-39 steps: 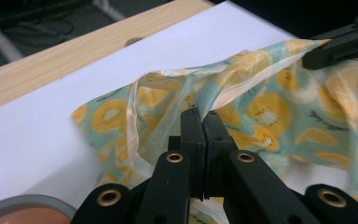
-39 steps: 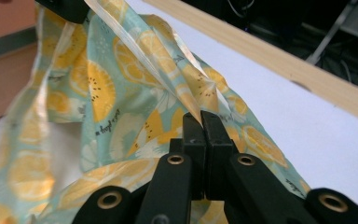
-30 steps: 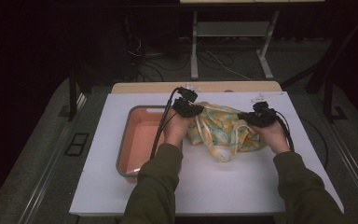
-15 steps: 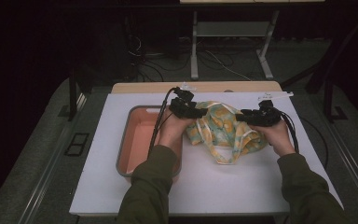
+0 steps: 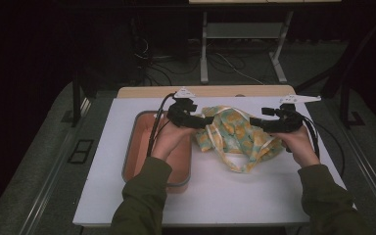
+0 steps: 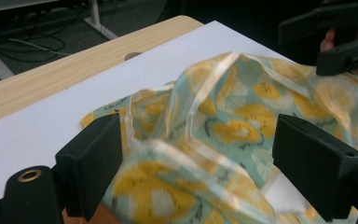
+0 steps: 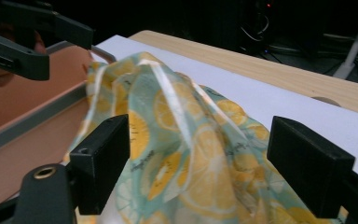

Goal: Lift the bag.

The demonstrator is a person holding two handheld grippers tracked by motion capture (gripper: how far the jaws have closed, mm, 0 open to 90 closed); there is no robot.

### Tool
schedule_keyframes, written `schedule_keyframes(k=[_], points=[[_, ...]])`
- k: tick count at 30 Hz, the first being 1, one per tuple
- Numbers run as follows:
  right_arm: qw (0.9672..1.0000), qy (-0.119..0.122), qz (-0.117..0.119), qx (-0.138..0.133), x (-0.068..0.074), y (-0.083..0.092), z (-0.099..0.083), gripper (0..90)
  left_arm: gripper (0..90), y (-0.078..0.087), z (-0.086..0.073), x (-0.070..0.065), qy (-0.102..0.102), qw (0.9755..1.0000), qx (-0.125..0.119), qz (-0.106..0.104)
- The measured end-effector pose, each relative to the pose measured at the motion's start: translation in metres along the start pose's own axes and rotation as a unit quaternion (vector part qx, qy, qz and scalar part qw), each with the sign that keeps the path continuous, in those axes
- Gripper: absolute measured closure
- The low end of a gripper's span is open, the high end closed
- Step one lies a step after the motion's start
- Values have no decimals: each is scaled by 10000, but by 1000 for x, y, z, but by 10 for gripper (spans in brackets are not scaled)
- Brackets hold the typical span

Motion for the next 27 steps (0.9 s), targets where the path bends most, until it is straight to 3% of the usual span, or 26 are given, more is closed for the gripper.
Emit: schedule_keyframes(k=[8, 21, 27], points=[[9995, 281, 147, -6, 16, 14, 1, 204, 145, 31, -17, -2, -199, 9997, 18, -104], [9978, 584, 304, -13, 47, 36, -11, 181, 118, 108, -51, -13, -395, 9971, -613, -223], [9975, 636, 311, 6, 54, 49, -23, 176, 85, 132, -71, -15, -418, 9967, -665, -206]])
Point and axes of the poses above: each handheld gripper's, and its own axes: y roughly backward along the jaws, z roughly out of its top, x roughly to its left, the point moved 3 cm from there along -y, roughly forward along the jaws, and after that the axes turned 4 degrees about y, right-handed, at the moved point
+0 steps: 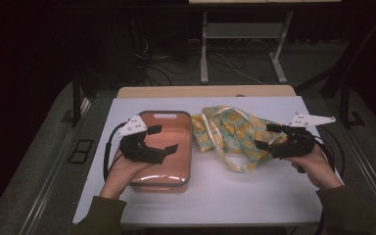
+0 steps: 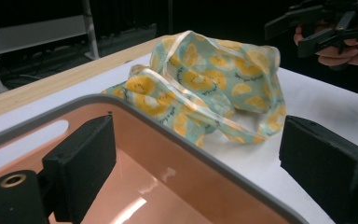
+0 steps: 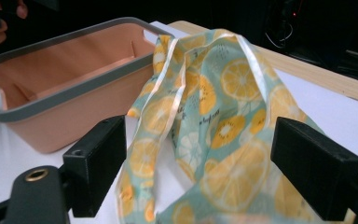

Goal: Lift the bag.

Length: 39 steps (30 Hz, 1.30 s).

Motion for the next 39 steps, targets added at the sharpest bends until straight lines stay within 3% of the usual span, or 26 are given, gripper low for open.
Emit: schedule_keyframes(k=[10, 14, 27, 39], points=[[10000, -30, -40, -56, 11, 19, -22, 139, 31, 33, -28, -4, -74, 9999, -128, 26], [9999, -61, -76, -70, 14, 21, -35, 139, 28, 41, -33, 0, 47, 9996, -292, -32], [10000, -6, -35, -9, 26, 23, -65, 138, 22, 37, -49, 5, 38, 9999, -96, -83], [9999, 52, -33, 103, 26, 20, -67, 138, 23, 35, -51, 5, 55, 9999, -27, -93]])
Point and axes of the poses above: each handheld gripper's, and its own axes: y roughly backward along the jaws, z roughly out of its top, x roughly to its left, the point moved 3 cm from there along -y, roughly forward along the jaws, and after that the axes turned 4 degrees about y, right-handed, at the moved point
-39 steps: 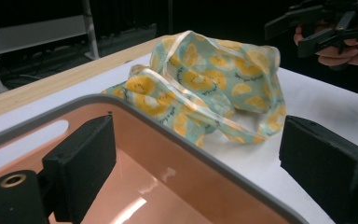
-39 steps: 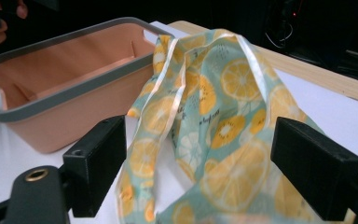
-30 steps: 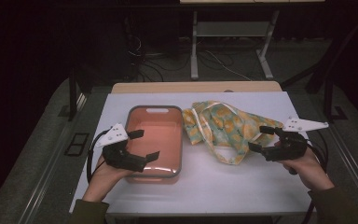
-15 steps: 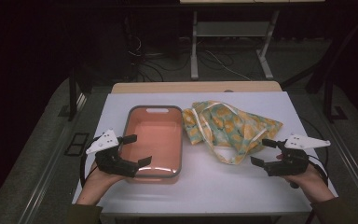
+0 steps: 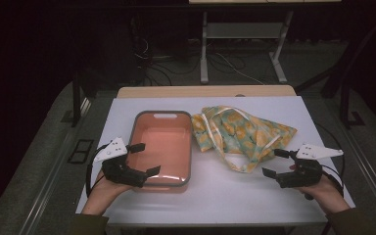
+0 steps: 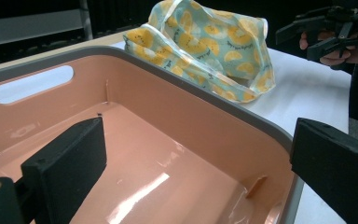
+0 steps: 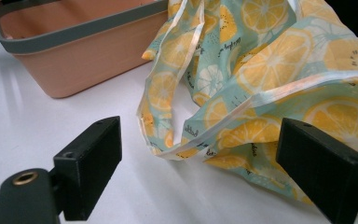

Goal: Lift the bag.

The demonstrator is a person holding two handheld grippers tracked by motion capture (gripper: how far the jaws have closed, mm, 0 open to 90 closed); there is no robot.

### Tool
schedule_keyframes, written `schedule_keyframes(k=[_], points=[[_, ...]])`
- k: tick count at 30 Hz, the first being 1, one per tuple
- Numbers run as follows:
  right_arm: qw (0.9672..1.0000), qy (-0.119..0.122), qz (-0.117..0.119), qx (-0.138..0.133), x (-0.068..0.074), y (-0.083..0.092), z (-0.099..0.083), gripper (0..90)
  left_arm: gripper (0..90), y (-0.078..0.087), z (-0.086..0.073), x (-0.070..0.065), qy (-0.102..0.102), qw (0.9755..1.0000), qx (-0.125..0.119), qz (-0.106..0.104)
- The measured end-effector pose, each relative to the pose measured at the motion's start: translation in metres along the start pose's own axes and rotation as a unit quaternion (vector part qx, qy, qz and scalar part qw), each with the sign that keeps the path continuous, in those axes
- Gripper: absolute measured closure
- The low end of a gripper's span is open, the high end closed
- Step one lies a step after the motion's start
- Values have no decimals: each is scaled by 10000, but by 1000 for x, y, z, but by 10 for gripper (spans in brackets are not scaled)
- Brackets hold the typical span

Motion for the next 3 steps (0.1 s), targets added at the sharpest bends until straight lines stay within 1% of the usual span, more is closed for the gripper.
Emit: schedule_keyframes(k=[3], points=[[10000, 5, 4, 4, 0, -1, 0, 138, 22, 0, 0, 0, 2, 10000, 3, 2]])
Point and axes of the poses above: each handheld gripper's, and its own axes: y roughly backward along the jaws, z roughly out of its top, x roughly to its left, the point moved 3 cm from there along -y, roughly forward along the jaws, and after that the axes turned 4 degrees about y, right-handed, at the moved point
